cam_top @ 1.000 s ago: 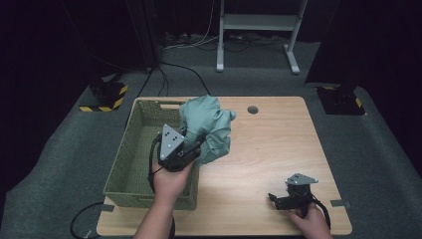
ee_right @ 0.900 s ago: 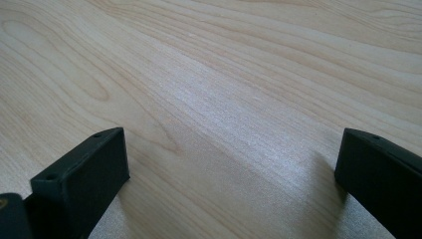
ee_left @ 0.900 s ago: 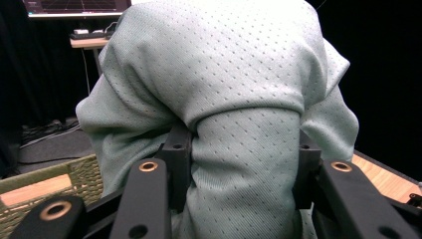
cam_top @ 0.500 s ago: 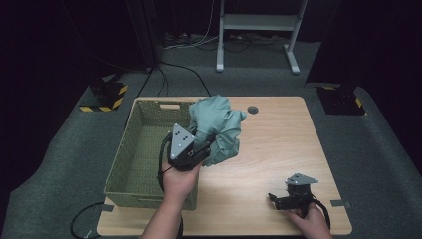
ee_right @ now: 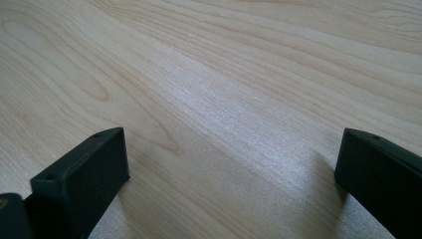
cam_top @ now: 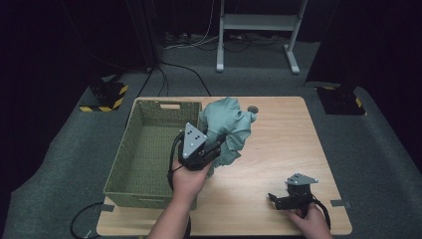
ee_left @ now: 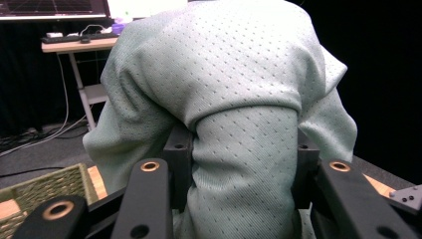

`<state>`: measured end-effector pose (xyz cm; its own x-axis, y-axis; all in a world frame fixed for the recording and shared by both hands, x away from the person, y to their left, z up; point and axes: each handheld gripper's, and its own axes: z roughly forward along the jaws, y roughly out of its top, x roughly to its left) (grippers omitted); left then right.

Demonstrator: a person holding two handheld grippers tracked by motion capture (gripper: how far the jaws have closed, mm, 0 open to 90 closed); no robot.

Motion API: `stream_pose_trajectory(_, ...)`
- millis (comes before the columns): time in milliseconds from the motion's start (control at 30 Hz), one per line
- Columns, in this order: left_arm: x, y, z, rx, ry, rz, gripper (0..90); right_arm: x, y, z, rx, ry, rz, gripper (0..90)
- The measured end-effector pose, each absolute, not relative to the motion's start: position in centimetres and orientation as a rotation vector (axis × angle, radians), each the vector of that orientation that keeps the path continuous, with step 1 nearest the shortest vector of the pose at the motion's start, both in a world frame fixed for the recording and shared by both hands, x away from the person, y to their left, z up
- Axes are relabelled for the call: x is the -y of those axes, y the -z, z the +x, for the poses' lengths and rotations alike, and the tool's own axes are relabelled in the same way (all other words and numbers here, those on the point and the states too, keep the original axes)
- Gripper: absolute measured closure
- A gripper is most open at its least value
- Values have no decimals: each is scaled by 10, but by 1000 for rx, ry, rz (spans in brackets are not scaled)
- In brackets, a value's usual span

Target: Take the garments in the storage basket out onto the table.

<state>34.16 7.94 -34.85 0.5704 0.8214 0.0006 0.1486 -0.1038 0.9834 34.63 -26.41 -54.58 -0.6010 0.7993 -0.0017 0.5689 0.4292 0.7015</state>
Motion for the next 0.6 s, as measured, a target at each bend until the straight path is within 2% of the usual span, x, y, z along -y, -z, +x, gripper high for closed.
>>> stream_pose_trajectory(600, -50, 343, 350, -792, -674, 1620, 583, 265, 546, 347, -2353, -969, 1173, 0)
